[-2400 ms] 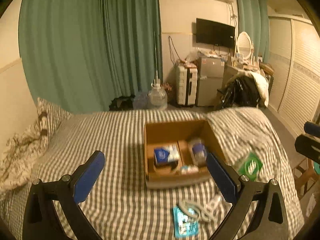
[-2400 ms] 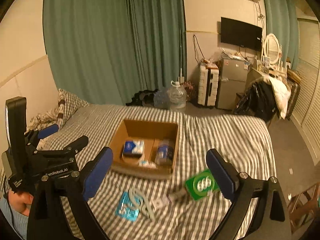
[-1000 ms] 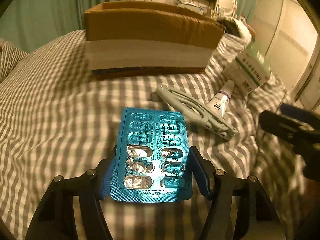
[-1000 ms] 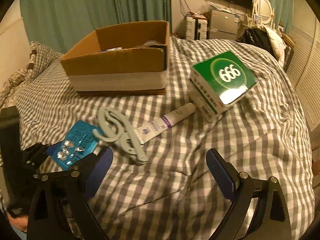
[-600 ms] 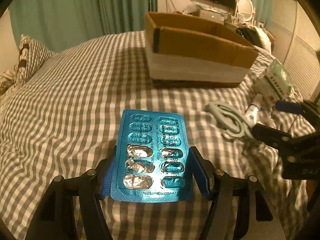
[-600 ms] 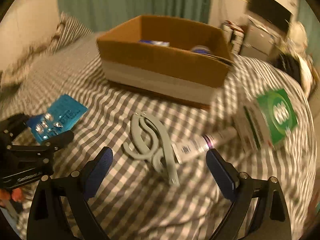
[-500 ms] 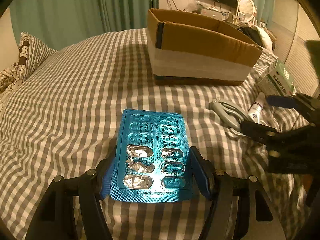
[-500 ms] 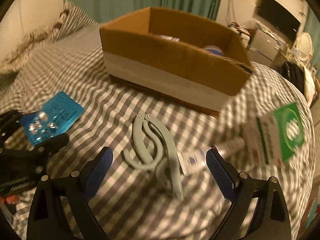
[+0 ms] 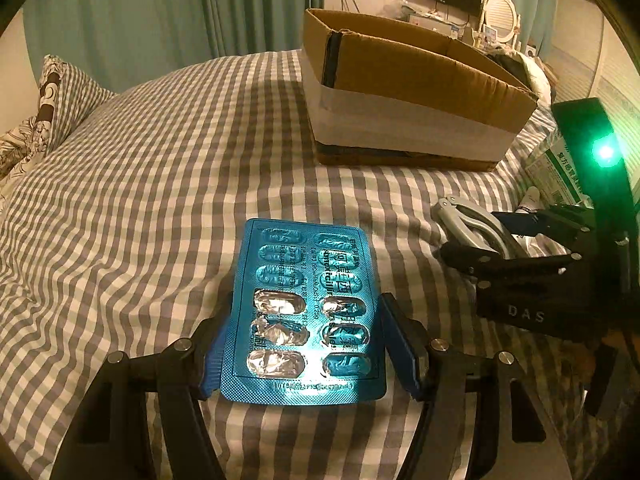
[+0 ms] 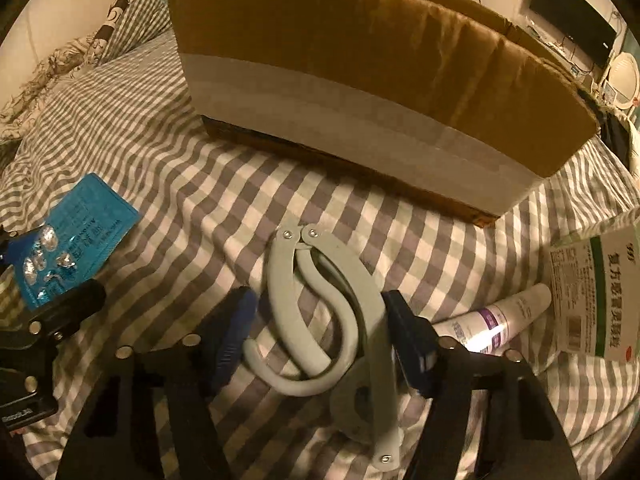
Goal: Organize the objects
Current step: 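Grasp the teal blister pack with the left tool while the right tool grasps the grey clip, then carry the blister pack and grey clip over the box and release both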
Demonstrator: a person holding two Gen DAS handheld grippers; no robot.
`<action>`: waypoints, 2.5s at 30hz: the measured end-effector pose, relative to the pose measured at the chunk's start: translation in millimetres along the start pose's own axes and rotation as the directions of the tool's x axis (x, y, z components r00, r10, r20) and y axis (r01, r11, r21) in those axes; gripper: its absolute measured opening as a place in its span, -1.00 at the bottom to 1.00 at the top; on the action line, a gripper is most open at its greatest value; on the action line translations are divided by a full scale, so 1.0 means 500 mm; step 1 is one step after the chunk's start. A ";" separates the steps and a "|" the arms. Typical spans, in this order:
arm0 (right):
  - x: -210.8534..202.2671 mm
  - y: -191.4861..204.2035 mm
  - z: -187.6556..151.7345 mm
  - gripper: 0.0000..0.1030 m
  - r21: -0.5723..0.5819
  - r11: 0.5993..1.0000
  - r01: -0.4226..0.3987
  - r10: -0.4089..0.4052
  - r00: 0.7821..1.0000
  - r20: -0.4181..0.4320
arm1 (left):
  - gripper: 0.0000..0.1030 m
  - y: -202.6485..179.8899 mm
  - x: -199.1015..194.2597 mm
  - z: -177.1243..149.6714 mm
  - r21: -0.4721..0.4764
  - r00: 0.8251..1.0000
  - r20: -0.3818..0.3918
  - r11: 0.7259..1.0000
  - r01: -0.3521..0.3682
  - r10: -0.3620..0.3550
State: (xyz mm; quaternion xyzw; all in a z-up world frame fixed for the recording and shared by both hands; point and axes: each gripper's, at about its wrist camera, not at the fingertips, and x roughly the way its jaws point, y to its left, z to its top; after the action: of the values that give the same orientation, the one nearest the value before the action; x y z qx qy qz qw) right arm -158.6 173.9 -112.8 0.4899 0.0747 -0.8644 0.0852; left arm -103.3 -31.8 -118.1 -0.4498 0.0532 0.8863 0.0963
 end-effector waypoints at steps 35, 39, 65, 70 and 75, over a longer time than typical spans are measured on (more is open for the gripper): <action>-0.524 -0.057 0.045 0.25 0.085 0.996 -0.021 -0.010 0.939 0.344 | 0.33 -0.080 -0.315 0.193 0.084 0.968 0.238 0.995 0.059 -0.078; -0.558 -0.070 0.110 0.25 0.070 0.997 -0.018 -0.010 0.922 0.388 | 0.33 -0.087 -0.323 0.276 0.098 0.956 0.283 0.994 0.056 -0.082; -0.104 -0.238 0.315 0.27 0.293 0.941 -0.171 0.099 0.965 0.245 | 0.36 -0.097 0.109 0.443 0.052 0.982 0.151 0.993 0.106 -0.113; -0.192 -0.258 0.304 0.52 0.251 0.958 -0.139 0.060 0.952 0.299 | 0.75 -0.105 0.038 0.444 0.025 0.977 0.175 0.993 0.119 -0.121; -0.359 -0.251 0.286 0.82 0.184 0.981 -0.067 -0.010 0.921 0.389 | 1.00 -0.125 -0.098 0.442 0.024 0.965 0.256 0.998 0.056 -0.060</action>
State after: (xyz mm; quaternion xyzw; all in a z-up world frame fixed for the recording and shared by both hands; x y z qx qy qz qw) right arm -214.8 278.8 120.2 0.3163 -0.0352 -0.9459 0.0630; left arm -235.3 63.3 51.1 -0.3320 0.0343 0.9334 0.1321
